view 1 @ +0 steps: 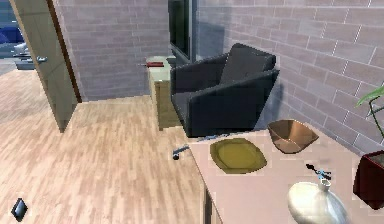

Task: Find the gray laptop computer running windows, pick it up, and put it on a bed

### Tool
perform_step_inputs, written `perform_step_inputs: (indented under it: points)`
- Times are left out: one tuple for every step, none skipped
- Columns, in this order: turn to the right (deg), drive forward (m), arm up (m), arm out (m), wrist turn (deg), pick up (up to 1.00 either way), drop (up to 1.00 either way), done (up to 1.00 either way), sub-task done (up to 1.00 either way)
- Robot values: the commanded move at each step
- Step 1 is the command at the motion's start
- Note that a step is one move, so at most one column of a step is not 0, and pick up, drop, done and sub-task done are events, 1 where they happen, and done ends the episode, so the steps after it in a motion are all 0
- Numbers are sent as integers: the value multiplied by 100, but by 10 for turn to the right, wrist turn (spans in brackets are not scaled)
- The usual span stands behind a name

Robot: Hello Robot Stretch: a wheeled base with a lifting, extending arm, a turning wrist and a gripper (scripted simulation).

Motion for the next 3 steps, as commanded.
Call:
perform_step_inputs:
  points:
    - [0, 0, 0, 0, -450, 0, 0, 0, 0]
    - [0, 0, 0, 0, -120, 0, 0, 0, 0]
    - [0, 0, 0, -30, 0, 0, 0, 0, 0]
